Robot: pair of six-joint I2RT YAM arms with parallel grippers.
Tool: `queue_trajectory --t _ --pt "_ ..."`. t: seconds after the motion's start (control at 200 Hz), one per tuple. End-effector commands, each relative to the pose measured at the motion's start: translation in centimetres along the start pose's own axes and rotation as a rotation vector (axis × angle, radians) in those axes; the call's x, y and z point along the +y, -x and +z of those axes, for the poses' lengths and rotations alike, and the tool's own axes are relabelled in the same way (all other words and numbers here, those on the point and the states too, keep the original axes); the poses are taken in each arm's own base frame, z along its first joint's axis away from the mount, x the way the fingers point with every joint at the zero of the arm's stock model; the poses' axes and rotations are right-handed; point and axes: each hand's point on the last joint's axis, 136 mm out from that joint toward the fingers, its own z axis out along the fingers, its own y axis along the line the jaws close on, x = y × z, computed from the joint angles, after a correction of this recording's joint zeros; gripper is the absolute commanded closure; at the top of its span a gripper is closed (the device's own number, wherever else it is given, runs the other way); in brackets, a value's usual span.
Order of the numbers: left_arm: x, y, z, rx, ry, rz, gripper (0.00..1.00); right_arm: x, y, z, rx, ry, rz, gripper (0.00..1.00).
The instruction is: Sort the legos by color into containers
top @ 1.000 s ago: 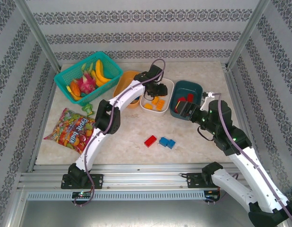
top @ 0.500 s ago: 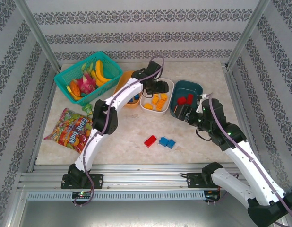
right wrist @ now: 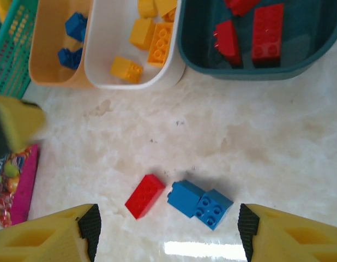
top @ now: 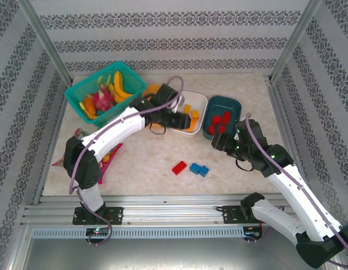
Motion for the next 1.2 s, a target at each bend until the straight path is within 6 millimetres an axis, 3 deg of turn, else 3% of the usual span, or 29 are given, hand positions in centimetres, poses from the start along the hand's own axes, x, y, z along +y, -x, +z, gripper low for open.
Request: queue_trajectory --t 0.0,0.135,0.3,0.45,0.669,0.839,1.019,1.194 --pt "3.7 -3.6 -0.8 0.001 0.133 -0.115 0.36 1.3 -1.7 0.7 0.104 -0.01 -0.098 0.3" --pt "8.8 -8.2 -3.7 -0.057 0.309 -0.324 0.35 3.2 -4.8 4.5 0.257 -0.056 -0.13 0.35" --pt "11.6 -12.3 -7.1 -0.112 0.375 -0.411 0.35 4.9 -8.1 9.1 0.366 -0.2 -0.013 0.38" --pt "12.0 -13.4 -9.7 -0.185 0.343 -0.407 0.35 6.4 -11.0 13.5 0.426 -0.226 0.179 0.38" --pt "12.5 -15.5 -12.0 -0.201 0.323 -0.411 0.35 6.4 -12.4 16.9 0.38 -0.319 0.376 0.36" --pt "12.7 -16.3 -13.3 -0.236 0.3 -0.42 0.35 5.5 -14.0 18.3 0.386 -0.398 0.448 0.36" --pt "12.2 -15.8 -14.1 -0.259 0.279 -0.396 0.35 5.0 -14.6 19.7 0.387 -0.426 0.475 0.39" --pt "11.8 -15.3 -14.5 -0.278 0.266 -0.38 0.36 4.5 -14.8 20.4 0.387 -0.455 0.469 0.54"
